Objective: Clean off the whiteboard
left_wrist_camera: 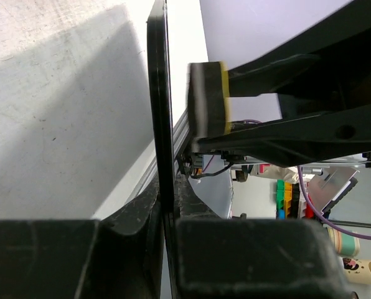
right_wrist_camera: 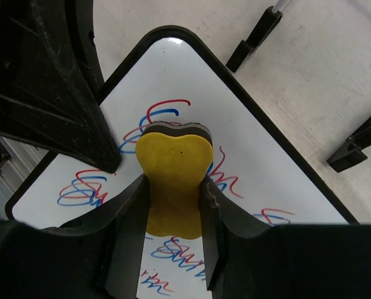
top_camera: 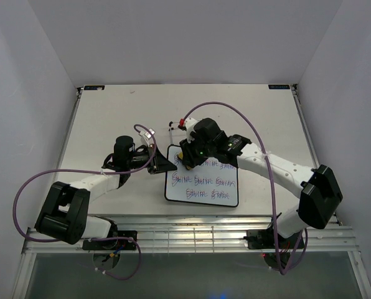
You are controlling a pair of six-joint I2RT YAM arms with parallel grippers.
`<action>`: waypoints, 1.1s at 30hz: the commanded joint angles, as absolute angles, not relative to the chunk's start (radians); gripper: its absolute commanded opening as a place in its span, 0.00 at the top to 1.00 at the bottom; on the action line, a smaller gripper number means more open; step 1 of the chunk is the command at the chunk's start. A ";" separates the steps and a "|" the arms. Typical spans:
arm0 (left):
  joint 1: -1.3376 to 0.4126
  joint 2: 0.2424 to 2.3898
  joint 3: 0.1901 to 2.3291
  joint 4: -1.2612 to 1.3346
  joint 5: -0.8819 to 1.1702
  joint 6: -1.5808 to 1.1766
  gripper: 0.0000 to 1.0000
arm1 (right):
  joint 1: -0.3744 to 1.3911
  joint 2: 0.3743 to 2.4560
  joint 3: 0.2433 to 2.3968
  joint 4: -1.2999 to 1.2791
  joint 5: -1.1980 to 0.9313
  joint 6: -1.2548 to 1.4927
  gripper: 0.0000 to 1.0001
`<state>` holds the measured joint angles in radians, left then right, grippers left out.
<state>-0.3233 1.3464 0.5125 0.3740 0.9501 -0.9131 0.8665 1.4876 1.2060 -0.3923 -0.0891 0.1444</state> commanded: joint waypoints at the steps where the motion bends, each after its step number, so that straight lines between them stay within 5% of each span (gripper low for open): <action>1: -0.331 1.298 0.523 0.439 1.003 -0.919 1.00 | 0.879 1.529 1.255 -0.311 -0.112 0.109 0.64; 21: -0.344 1.313 0.522 0.439 1.023 -0.917 1.00 | 0.813 1.566 1.086 -0.331 -0.021 0.110 0.63; 33: -0.344 1.341 0.512 0.439 1.011 -0.927 1.00 | 0.781 1.574 1.111 -0.327 -0.218 0.123 0.63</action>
